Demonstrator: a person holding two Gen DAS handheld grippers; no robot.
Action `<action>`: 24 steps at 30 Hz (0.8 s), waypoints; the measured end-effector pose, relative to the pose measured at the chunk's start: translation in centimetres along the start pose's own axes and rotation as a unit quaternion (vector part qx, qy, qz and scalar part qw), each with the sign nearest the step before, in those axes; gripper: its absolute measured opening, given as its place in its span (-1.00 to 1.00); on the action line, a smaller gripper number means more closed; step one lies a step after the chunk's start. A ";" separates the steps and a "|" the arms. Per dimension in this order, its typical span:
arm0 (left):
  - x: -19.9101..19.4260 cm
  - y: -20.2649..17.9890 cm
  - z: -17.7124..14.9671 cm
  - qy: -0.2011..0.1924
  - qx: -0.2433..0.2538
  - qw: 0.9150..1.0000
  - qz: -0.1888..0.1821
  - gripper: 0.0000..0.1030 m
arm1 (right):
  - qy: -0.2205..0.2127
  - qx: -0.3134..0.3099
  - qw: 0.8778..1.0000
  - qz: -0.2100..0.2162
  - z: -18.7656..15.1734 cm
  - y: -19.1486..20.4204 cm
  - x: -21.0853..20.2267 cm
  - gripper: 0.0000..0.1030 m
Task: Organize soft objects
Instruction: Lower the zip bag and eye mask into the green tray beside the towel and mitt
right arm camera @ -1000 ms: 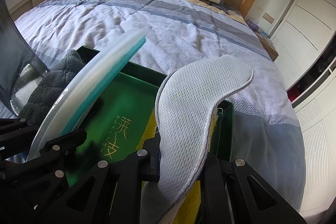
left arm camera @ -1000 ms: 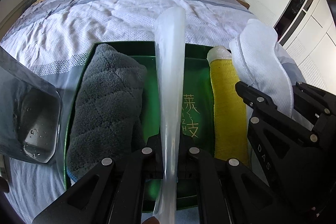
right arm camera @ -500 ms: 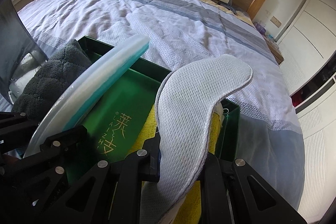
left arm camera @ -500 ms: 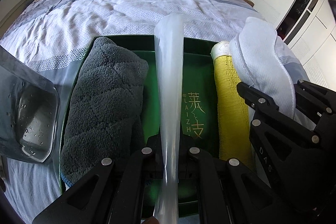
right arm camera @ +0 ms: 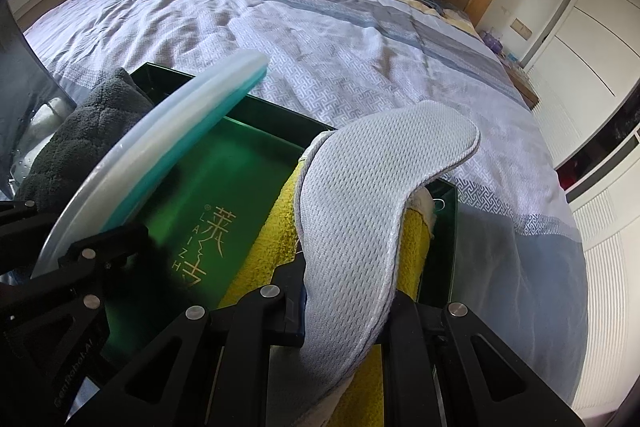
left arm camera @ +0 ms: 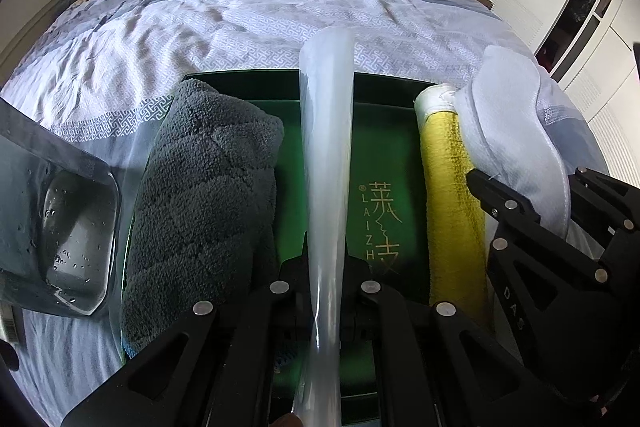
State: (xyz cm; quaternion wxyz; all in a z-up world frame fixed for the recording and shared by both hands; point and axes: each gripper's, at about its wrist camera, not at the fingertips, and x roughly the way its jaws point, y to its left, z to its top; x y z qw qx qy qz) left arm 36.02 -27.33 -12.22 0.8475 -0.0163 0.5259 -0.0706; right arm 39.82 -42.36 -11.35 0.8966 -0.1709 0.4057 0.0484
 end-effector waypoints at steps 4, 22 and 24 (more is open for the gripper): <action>0.2 0.1 0.1 0.000 0.002 1.000 0.000 -0.92 | 0.002 0.001 1.000 0.001 0.0 0.0 0.2 -0.76; 0.4 -1.0 -0.1 -0.001 0.018 1.000 -0.024 -0.90 | 0.006 -0.008 1.000 0.010 -0.4 -0.3 1.0 -0.74; 0.4 -1.0 -0.1 0.000 0.019 0.999 -0.026 -0.90 | 0.006 -0.009 1.000 0.009 -0.4 -0.3 1.0 -0.74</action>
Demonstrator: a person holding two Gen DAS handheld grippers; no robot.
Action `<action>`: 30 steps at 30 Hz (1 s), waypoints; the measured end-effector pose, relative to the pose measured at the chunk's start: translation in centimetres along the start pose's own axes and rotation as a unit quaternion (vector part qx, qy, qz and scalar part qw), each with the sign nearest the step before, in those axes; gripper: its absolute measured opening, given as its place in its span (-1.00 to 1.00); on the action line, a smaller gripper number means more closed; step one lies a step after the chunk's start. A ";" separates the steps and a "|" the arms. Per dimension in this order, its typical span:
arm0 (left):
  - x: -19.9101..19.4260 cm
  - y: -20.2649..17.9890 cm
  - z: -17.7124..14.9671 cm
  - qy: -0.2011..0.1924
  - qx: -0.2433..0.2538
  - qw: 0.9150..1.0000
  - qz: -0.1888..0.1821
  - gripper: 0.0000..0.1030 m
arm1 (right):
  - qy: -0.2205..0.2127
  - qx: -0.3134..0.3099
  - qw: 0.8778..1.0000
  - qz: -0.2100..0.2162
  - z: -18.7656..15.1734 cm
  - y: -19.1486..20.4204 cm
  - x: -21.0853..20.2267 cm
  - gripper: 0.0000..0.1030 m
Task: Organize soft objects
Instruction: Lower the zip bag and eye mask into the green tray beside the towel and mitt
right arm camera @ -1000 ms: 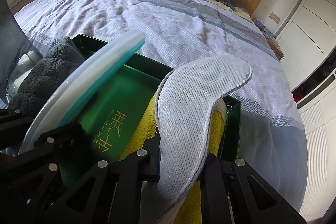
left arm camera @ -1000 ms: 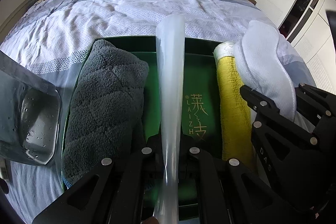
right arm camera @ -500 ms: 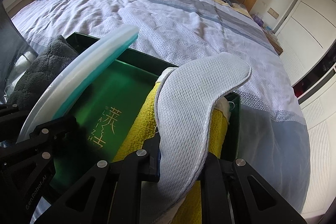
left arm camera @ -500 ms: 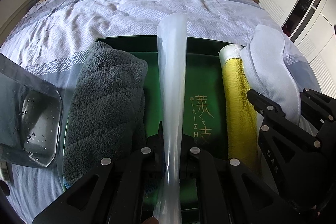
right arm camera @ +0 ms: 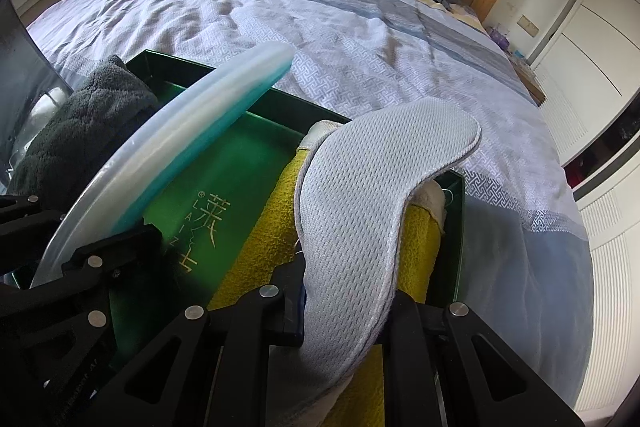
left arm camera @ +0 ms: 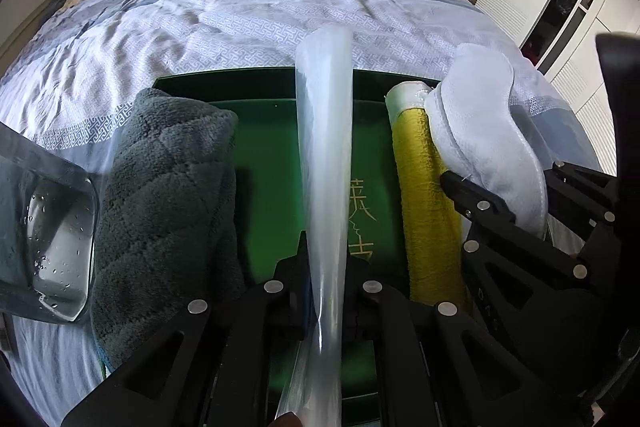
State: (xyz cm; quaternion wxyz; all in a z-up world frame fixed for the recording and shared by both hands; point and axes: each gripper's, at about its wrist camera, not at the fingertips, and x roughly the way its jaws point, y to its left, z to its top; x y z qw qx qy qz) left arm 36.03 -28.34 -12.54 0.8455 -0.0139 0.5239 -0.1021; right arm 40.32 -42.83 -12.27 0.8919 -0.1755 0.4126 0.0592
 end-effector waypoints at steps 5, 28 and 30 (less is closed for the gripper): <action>0.0 0.0 0.0 -0.002 -0.002 1.000 0.005 -0.90 | 0.001 0.003 1.000 0.002 0.0 0.0 0.1 -0.74; 0.0 -0.4 -0.3 -0.007 0.009 1.000 0.005 -0.81 | 0.000 0.006 1.000 0.009 -0.2 -0.1 0.7 -0.70; 0.0 -0.4 -0.3 -0.006 0.008 1.000 0.004 -0.80 | 0.000 0.007 1.000 0.009 -0.2 -0.1 0.7 -0.70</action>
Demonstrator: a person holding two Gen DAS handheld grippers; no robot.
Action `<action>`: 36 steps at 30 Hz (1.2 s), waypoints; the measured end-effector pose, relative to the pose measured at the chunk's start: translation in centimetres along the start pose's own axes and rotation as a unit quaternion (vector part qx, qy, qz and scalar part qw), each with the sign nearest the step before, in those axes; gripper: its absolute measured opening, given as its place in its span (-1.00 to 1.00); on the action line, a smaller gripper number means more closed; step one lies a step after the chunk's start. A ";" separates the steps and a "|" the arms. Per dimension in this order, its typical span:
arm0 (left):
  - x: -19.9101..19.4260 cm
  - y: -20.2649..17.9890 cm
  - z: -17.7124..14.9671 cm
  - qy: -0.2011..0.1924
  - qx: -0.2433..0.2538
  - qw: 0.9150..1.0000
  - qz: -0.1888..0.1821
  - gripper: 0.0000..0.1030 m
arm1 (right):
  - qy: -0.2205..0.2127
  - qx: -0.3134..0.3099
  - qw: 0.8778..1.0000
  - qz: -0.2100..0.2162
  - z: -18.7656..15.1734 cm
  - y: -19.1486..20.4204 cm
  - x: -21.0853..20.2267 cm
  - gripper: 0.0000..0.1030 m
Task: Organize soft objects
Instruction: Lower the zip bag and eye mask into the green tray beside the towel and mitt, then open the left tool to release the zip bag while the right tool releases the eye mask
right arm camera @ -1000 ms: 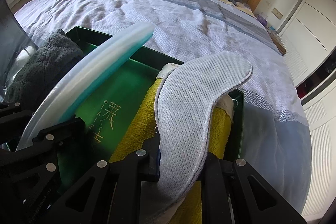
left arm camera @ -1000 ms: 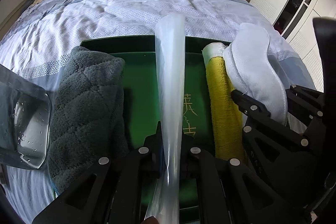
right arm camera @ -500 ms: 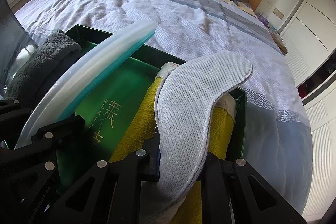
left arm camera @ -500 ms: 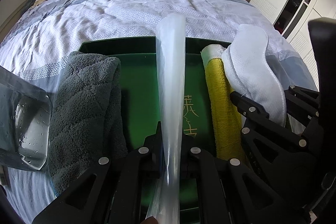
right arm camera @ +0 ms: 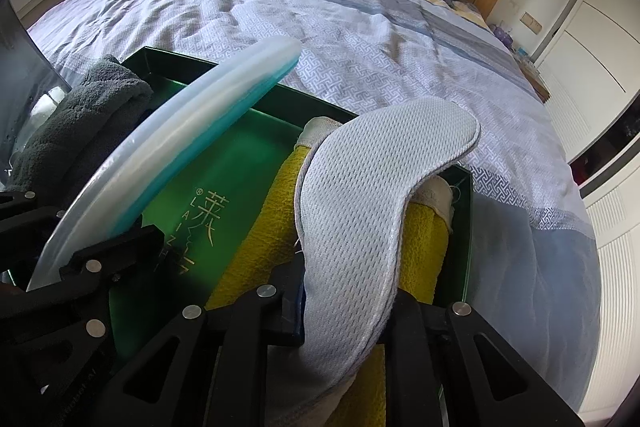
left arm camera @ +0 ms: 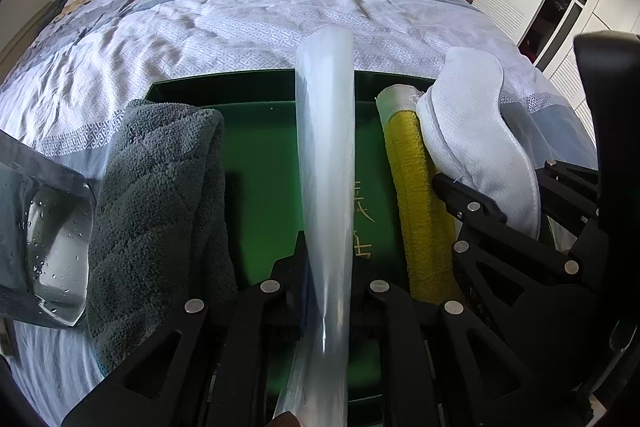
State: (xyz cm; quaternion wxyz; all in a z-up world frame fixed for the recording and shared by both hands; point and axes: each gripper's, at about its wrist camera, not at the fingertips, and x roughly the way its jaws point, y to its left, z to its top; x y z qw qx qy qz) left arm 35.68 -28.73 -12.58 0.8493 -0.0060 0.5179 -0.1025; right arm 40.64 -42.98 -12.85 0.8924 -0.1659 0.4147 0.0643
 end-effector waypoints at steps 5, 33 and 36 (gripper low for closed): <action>-0.1 0.1 0.0 0.001 -0.003 1.000 0.000 -0.72 | -0.001 0.003 1.000 0.001 -0.1 -0.1 0.0 -0.68; -2.9 1.3 0.9 -0.053 -0.025 0.998 0.005 0.55 | -0.011 0.053 0.998 0.042 -0.9 -2.5 -1.7 0.10; -3.7 1.2 1.1 -0.067 -0.021 0.997 0.013 0.55 | -0.012 0.050 0.998 0.041 -0.8 -2.3 -2.0 0.12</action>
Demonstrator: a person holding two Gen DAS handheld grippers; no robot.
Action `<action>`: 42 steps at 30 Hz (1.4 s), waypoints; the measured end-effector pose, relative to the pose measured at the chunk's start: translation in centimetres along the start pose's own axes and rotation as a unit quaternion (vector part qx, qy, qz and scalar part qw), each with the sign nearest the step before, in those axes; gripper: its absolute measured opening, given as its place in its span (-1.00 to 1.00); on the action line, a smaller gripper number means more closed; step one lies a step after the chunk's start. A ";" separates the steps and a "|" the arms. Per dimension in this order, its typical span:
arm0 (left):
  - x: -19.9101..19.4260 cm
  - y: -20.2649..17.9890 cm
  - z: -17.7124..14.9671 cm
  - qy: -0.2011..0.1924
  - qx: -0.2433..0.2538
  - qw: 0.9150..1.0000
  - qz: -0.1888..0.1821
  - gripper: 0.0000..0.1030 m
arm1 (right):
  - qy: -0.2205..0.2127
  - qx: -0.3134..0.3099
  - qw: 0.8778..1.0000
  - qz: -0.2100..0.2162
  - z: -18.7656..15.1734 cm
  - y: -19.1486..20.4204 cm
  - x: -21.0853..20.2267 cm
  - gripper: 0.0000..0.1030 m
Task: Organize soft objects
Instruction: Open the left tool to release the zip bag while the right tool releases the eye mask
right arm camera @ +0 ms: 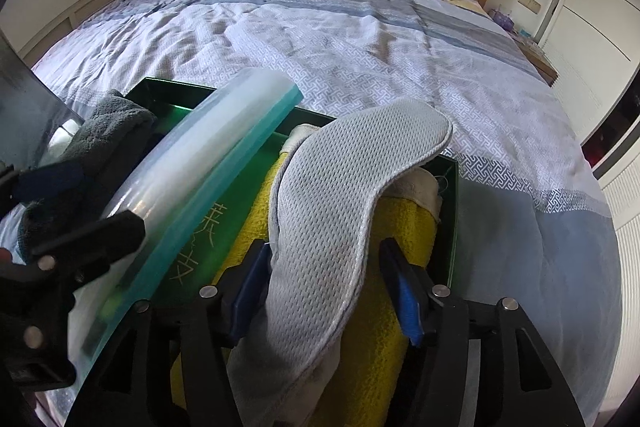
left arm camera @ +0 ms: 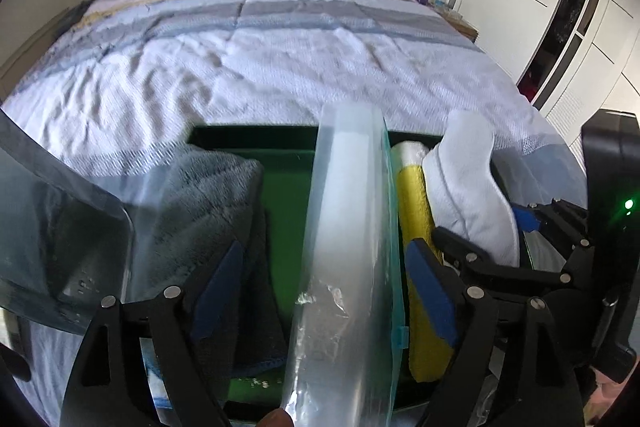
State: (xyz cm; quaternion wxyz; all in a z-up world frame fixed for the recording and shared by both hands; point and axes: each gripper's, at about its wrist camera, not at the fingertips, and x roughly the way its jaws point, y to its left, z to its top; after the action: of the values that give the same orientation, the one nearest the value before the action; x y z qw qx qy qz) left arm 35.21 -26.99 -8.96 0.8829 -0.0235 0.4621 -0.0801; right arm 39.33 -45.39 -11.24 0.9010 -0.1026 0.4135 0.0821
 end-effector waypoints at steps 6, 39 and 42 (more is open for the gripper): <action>-1.2 0.2 0.4 -0.016 -0.005 1.000 -0.001 0.55 | -0.006 0.001 1.000 0.004 0.1 0.3 -1.0 0.13; -6.0 -0.1 0.3 -0.045 -0.004 0.999 -0.027 0.61 | -0.038 0.056 0.997 -0.032 -1.2 0.1 -6.9 0.83; -6.5 -0.1 0.3 -0.048 -0.004 0.998 -0.032 0.64 | -0.043 0.063 0.996 -0.034 -1.5 -0.1 -7.6 0.99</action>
State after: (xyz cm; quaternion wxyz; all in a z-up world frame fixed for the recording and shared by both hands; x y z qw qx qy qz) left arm 31.81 -26.07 -3.52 0.9009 -0.0458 0.4188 -0.1046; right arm 33.39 -46.30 -6.38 0.9249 -0.0561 0.3748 0.0294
